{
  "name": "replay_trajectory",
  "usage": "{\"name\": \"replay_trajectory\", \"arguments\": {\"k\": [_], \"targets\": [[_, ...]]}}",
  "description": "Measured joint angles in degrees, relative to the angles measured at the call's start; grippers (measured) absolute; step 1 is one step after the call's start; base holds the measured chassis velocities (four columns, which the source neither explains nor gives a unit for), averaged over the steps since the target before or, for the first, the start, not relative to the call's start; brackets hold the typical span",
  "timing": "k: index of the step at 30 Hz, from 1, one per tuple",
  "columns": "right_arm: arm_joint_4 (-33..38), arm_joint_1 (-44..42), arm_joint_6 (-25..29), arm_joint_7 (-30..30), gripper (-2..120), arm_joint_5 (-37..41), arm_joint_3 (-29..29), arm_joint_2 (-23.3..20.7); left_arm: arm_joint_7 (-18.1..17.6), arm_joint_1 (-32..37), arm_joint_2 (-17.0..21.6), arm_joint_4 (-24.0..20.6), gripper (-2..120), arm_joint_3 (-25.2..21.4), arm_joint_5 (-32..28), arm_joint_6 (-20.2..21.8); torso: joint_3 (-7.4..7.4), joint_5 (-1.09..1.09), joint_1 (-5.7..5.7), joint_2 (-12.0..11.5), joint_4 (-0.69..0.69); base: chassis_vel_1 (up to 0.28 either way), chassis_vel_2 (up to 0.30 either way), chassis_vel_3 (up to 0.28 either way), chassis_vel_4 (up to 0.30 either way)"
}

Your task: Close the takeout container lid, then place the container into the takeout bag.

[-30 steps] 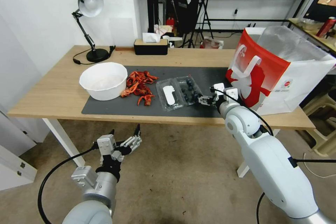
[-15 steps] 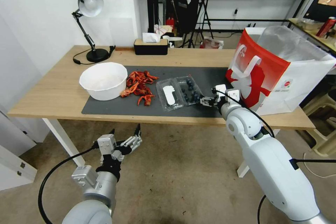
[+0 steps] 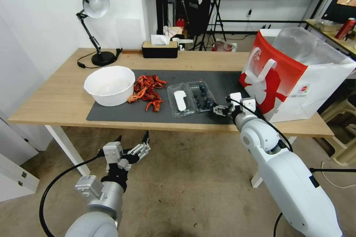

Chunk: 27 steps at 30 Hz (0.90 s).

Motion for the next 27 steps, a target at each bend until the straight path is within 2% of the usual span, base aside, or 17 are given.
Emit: {"name": "replay_trajectory", "arguments": {"k": [27], "targets": [[2.3, -2.4, -0.1, 1.4, 100, 0.4, 0.0, 1.0, 0.0, -0.2, 0.1, 0.2, 100, -0.3, -0.3, -0.4, 0.0, 0.0, 0.0, 0.0, 0.0, 0.0, 0.0, 0.0, 0.0]]}}
